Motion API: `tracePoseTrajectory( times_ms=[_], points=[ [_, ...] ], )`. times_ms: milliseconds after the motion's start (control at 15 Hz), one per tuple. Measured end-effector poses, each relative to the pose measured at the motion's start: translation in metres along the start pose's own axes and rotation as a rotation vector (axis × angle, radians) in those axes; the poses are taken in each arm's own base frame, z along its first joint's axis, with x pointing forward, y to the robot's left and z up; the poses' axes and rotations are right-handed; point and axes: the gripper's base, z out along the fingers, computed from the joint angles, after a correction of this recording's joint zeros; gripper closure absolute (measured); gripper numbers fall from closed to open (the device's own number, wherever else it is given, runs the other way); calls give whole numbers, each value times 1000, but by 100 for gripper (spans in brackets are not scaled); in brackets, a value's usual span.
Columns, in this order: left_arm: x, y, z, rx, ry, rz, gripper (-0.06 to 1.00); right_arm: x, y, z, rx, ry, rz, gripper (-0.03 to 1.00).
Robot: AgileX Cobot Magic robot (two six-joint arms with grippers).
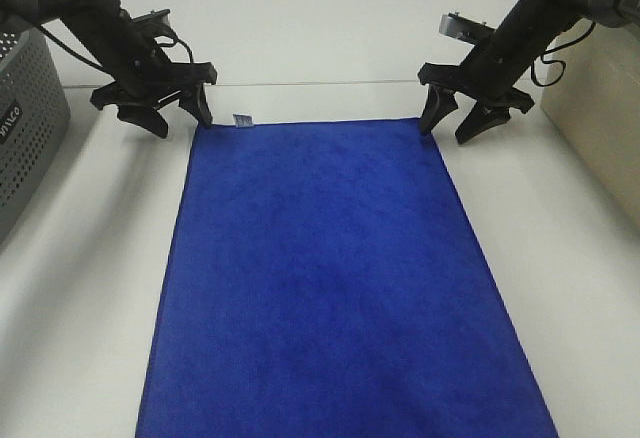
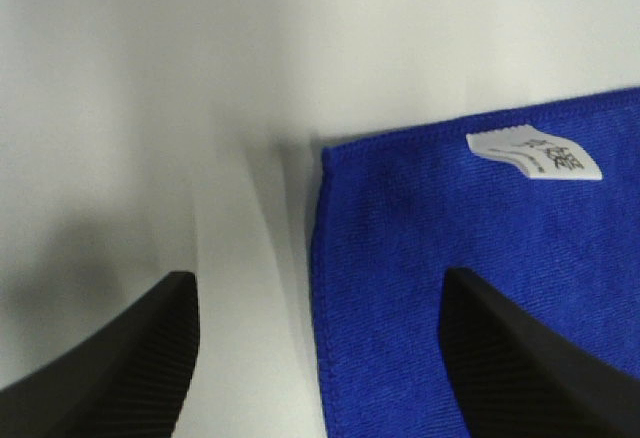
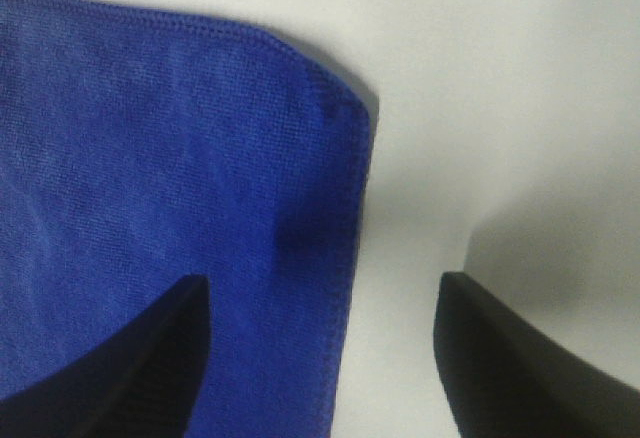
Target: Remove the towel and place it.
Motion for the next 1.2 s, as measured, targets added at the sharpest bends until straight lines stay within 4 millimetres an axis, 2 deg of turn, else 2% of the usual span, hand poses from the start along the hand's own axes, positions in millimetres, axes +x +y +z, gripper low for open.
tracePoseTrajectory(
  times_ms=[133,267,800,1200],
  points=[
    [3,3,11,3,17,-7,31,-2,0,0,3,-19,0,36],
    [3,3,13,9,9,-8,31,-3,-1,2,4,-28,0,36],
    [2,3,14,17,0,10,31,-12,-4,16,-46,-126,15,36],
    [2,2,15,32,-1,42,31,-12,-4,20,-66,-132,14,36]
  ],
)
